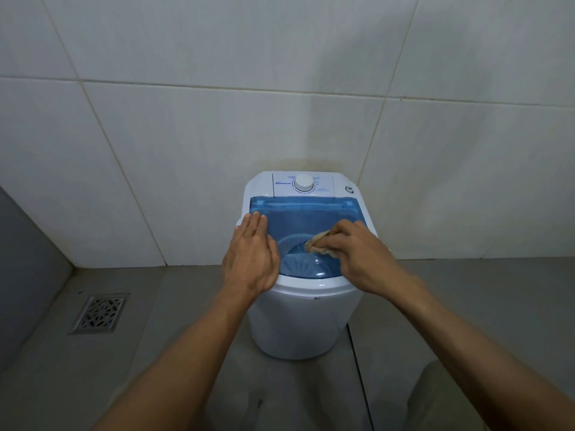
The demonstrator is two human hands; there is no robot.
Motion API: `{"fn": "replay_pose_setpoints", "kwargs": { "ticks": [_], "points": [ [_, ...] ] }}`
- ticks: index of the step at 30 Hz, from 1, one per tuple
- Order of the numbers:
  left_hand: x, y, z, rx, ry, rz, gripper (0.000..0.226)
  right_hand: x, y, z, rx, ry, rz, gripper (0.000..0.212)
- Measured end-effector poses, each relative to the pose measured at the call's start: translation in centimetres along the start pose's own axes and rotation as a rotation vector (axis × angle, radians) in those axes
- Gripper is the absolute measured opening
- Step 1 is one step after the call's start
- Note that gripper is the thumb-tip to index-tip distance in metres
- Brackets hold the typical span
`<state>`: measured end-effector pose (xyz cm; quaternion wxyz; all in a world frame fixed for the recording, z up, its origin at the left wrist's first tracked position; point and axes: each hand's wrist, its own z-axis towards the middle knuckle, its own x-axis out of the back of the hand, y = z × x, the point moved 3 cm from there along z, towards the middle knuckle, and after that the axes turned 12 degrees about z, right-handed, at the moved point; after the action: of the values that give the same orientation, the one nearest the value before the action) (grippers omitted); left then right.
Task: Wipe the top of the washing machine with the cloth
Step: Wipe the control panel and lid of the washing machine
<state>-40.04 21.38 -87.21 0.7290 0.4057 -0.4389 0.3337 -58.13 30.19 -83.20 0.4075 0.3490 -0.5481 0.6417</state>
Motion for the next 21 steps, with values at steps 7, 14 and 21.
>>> {"fn": "replay_pose_setpoints", "kwargs": {
  "ticks": [7, 14, 21],
  "points": [
    [-0.2, -0.1, 0.1, 0.001, -0.003, 0.000, 0.052, -1.1, 1.9, 0.9, -0.144, 0.098, 0.043, 0.043],
    [-0.2, 0.0, 0.1, -0.003, -0.011, -0.009, 0.053, -2.7, -2.9, 0.3, -0.076, -0.075, 0.172, 0.046],
    [-0.1, 0.0, 0.1, 0.008, -0.013, -0.014, 0.052, -1.9, 0.5, -0.7, -0.182, -0.095, 0.007, 0.053]
  ]
}}
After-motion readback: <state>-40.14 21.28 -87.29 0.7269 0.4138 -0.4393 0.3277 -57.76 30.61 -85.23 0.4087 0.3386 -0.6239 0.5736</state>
